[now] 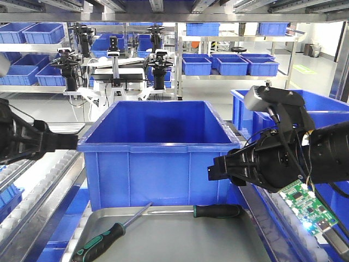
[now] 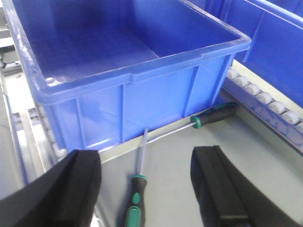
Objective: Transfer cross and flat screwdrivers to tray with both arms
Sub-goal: 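Raise both grippers away from the screwdrivers lying on the tray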
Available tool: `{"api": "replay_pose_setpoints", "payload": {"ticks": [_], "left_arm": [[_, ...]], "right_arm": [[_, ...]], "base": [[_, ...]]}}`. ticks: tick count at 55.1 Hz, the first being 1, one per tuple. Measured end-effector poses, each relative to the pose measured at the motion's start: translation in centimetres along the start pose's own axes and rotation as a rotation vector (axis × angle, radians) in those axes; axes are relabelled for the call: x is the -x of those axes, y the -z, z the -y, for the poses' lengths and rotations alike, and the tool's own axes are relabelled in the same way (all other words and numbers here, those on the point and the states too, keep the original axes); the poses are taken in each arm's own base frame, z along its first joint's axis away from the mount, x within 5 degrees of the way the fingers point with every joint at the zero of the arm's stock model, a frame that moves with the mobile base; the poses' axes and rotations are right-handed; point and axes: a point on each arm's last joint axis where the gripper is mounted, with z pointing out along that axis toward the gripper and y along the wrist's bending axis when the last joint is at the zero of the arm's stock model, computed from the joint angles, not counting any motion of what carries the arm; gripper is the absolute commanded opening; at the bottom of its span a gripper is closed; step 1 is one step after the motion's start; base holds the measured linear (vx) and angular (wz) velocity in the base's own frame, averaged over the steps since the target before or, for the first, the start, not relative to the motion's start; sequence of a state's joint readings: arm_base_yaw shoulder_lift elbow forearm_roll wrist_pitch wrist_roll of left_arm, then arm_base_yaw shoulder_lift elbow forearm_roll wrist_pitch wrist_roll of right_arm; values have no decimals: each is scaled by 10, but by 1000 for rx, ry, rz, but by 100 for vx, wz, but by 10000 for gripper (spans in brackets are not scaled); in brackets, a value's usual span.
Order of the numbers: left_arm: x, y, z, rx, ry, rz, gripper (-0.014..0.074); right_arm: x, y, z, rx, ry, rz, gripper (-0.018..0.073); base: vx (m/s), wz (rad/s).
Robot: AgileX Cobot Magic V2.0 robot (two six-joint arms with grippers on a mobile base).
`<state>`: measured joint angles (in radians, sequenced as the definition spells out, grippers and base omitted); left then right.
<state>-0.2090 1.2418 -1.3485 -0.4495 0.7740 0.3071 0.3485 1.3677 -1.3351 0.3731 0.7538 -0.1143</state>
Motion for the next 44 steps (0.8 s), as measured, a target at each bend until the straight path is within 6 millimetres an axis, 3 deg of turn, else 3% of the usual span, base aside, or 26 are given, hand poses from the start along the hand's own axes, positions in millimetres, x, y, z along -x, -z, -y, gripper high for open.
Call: {"api": "replay_pose_setpoints", "payload": {"ticks": [8, 18, 29, 38, 44], "left_arm": [[-30, 20, -2, 73, 13, 139, 263], [-115, 56, -5, 202, -41, 312, -4], [-220, 69, -10, 281, -106, 323, -8], [-274, 69, -17, 338, 23, 378, -7], [-296, 68, -21, 384, 57, 444, -6]], "right_arm": [[0, 0, 0, 0, 0, 0, 393], [0, 0, 0, 0, 0, 0, 383], [0, 0, 0, 0, 0, 0, 383], [0, 0, 0, 0, 0, 0, 383], [0, 0, 0, 0, 0, 0, 383]], "base": [[0, 0], [0, 0], [0, 0], [0, 0], [0, 0]]}}
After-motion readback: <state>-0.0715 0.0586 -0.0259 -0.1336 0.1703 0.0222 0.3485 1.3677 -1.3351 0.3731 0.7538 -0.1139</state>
